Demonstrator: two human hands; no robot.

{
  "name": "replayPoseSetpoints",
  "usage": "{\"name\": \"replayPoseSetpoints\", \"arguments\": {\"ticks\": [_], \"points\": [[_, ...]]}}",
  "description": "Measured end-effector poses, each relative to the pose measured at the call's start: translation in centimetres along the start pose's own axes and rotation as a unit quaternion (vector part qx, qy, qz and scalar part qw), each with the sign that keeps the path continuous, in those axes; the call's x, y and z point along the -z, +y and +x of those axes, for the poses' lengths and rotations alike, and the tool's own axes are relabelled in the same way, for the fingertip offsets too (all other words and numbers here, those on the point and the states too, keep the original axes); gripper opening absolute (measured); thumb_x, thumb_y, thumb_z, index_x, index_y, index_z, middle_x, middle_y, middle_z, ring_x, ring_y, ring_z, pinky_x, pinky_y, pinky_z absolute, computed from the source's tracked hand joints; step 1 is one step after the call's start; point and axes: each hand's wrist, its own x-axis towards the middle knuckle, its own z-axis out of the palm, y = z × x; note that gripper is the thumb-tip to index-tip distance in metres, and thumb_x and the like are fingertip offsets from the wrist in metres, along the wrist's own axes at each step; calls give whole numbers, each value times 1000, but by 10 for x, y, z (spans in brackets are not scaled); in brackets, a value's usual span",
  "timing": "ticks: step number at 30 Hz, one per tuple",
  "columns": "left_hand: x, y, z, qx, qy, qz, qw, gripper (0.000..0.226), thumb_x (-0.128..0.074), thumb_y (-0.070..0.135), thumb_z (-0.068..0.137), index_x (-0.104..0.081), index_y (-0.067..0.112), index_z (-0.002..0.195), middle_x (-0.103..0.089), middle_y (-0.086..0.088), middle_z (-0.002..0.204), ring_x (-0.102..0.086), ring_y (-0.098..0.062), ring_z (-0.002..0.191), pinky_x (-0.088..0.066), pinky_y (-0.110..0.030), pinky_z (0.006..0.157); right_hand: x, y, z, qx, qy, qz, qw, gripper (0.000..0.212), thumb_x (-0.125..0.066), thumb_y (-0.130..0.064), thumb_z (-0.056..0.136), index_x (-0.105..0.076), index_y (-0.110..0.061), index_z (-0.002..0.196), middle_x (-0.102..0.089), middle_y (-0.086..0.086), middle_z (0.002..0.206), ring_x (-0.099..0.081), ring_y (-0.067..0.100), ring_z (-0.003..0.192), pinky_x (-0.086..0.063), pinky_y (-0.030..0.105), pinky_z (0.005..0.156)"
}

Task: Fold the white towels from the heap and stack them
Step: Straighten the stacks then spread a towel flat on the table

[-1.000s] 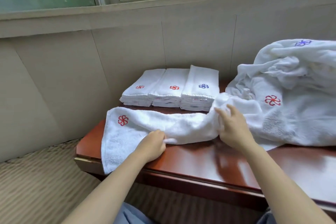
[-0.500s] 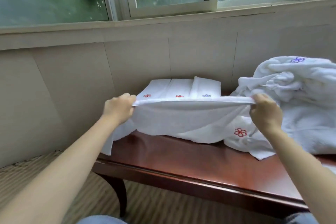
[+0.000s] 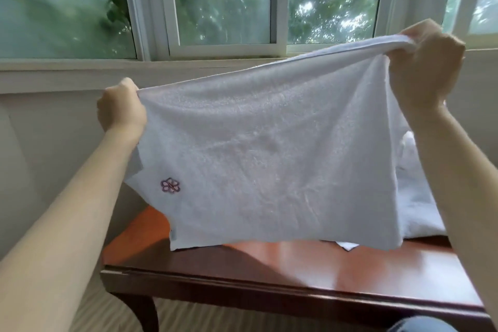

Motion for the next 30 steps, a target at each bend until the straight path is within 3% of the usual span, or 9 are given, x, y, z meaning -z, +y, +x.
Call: {"name": "replayPoseSetpoints", "arguments": {"ticks": [4, 9, 12, 14, 18, 22, 25, 27, 30], "points": [[-2, 11, -9, 1, 82, -87, 993, 30, -31, -9, 88, -47, 1, 111, -57, -28, 110, -55, -46, 97, -39, -48, 78, 16, -9, 15, 17, 37, 28, 999, 29, -54, -30, 81, -69, -13, 99, -71, 10, 98, -62, 27, 91, -37, 22, 70], [-43, 10, -14, 24, 28, -152, 988, 26, -26, 3, 98, -45, -2, 115, -51, -28, 120, -51, -43, 105, -36, -46, 81, -12, 4, 10, 16, -94, -36, 995, 26, -64, -26, 79, -69, -11, 100, -68, 20, 100, -61, 38, 95, -46, 37, 76], [-85, 8, -23, 48, -49, -149, 986, 23, -32, 6, 98, -44, 1, 117, -50, -26, 124, -50, -43, 109, -36, -42, 84, -56, 32, -16, -39, -231, -103, 967, 27, -69, -23, 80, -66, -10, 103, -65, 20, 107, -60, 38, 103, -47, 38, 83], [-121, 5, -35, 24, -171, -111, 979, 35, -43, 10, 97, -36, 0, 130, -41, -27, 137, -45, -44, 122, -36, -44, 95, -89, 57, -44, -49, -301, -182, 935, 33, -66, -24, 84, -59, -7, 112, -61, 21, 116, -56, 37, 111, -43, 40, 91], [-181, -11, -77, 16, -402, -56, 914, 75, -49, 31, 98, -2, 9, 153, 20, -18, 156, -12, -37, 145, -17, -38, 115, -140, 99, -119, -56, -371, -306, 875, 42, -55, -26, 92, -42, -11, 129, -48, 20, 132, -42, 39, 124, -32, 45, 102], [-217, -26, -134, -27, -492, 9, 870, 63, -41, 40, 99, -15, 16, 151, 16, -11, 158, -22, -34, 143, -27, -39, 111, -164, 127, -209, 46, -445, -276, 851, 35, -48, -30, 93, -49, -15, 124, -54, 11, 125, -50, 32, 114, -39, 37, 92], [-235, -30, -197, -44, -621, 114, 774, 68, -30, 57, 97, -8, 25, 153, 12, -6, 160, -11, -32, 146, -18, -46, 115, -157, 145, -281, 38, -618, -210, 756, 41, -36, -43, 97, -45, -23, 131, -41, 9, 140, -38, 30, 131, -31, 40, 104], [-238, -33, -229, -43, -627, 153, 762, 71, -20, 69, 92, 2, 38, 151, 19, 1, 159, 10, -29, 147, -5, -61, 111, -151, 156, -304, 52, -621, -193, 757, 42, -33, -48, 96, -40, -30, 134, -31, 7, 148, -31, 27, 135, -22, 42, 107], [-242, -42, -240, -64, -566, 152, 808, 68, -13, 72, 90, 2, 45, 150, 16, 5, 159, 13, -25, 147, 0, -65, 108, -152, 157, -297, 46, -614, -152, 773, 39, -43, -42, 94, -48, -27, 129, -41, 4, 139, -40, 24, 129, -32, 37, 102]]}}
